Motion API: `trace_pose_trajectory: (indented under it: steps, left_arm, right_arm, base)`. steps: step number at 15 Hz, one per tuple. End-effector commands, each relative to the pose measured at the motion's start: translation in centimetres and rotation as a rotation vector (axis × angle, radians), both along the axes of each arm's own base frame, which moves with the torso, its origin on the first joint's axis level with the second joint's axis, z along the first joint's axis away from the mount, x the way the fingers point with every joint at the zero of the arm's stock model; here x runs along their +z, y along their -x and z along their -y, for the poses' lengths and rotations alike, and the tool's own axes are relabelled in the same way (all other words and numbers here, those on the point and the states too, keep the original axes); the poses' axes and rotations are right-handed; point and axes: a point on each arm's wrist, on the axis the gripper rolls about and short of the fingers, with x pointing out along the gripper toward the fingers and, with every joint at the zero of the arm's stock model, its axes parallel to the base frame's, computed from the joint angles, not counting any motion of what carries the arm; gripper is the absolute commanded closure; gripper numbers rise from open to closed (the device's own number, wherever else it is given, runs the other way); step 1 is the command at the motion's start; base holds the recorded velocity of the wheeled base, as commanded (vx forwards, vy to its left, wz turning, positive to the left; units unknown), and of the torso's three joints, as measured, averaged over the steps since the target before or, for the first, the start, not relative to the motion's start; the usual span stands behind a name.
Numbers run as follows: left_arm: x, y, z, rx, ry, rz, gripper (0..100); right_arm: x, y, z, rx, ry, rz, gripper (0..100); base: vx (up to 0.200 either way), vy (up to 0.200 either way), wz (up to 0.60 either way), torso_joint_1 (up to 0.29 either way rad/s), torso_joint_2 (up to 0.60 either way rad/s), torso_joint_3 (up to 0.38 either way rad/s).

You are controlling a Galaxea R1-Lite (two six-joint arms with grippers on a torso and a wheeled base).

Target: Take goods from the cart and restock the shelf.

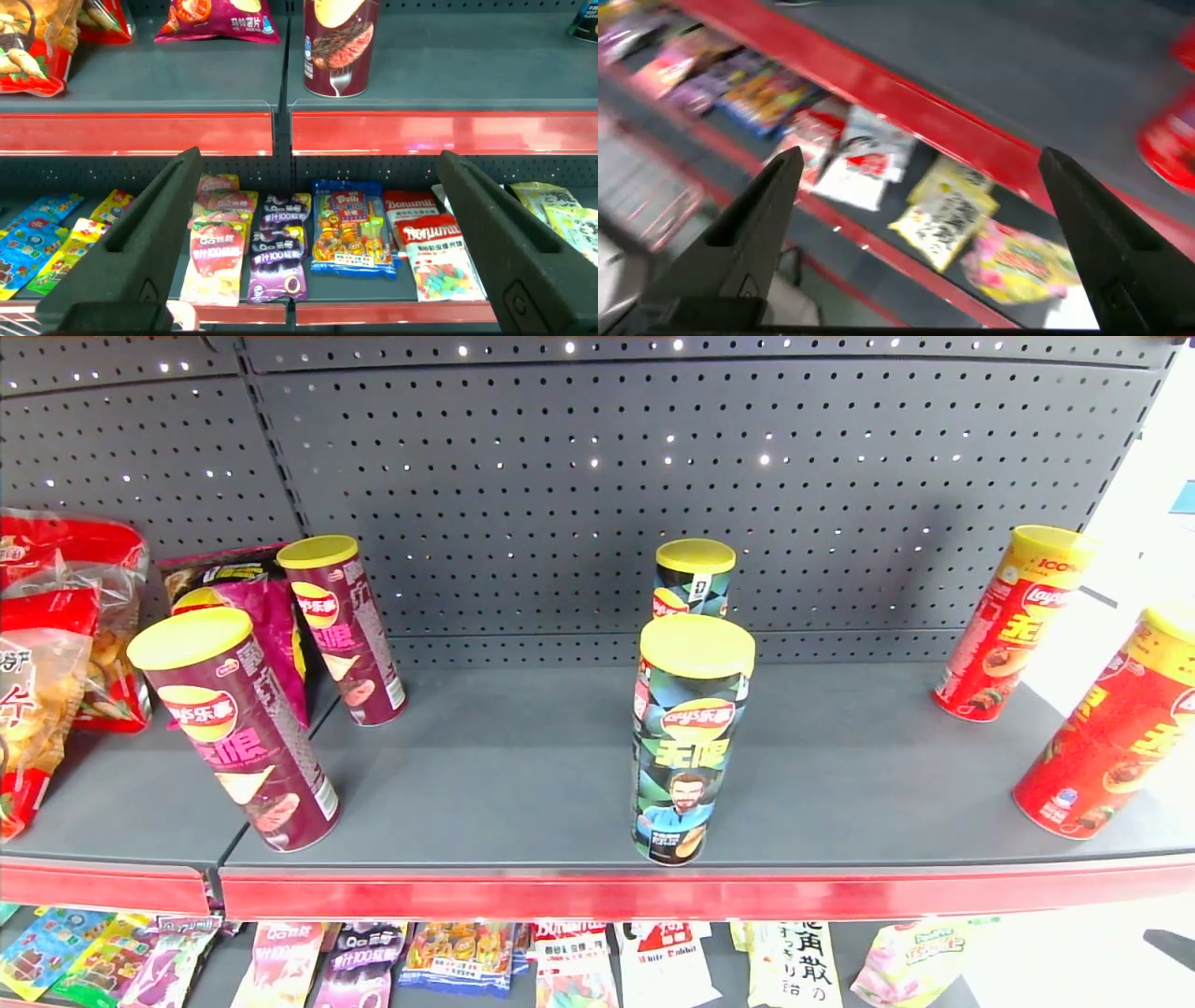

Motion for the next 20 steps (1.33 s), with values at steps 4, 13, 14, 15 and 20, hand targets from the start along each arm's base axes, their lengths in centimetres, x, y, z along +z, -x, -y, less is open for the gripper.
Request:
trace_pose_trajectory:
  steps: [4, 13, 14, 15, 20]
  left_arm:
    - [0.0, 0.0, 0.0, 0.0, 0.0, -0.001, 0]
    - [0.0, 0.0, 0.0, 0.0, 0.0, -0.001, 0]
    - [0.0, 0.0, 0.0, 0.0, 0.0, -0.001, 0]
    - [0.0, 0.0, 0.0, 0.0, 0.0, -0.001, 0]
    - [0.0, 0.0, 0.0, 0.0, 0.0, -0.001, 0]
  right_arm:
    - [-3.4, 3.6, 0.1, -0.356, -0.063, 0.137, 0]
    - [-3.5, 3.5, 0.4, -0.214, -0.118, 0.129, 0]
    - [-3.5, 3.5, 0.4, -0.206, -0.12, 0.129, 0]
    - [-3.6, 3.8, 0.5, -0.255, -0.117, 0.166, 0]
    - [-3.9, 4.3, 0.8, -0.408, -0.173, 0.231, 0]
  base:
    - [0.0, 0.0, 0.0, 0.0, 0.0, 0.0]
    - [0.0, 0.0, 0.0, 0.0, 0.0, 0.0]
    - [0.0, 0.0, 0.0, 0.0, 0.0, 0.0]
    - [0.0, 0.0, 0.0, 0.0, 0.0, 0.0]
    - [0.0, 0.0, 0.0, 0.0, 0.0, 0.0]
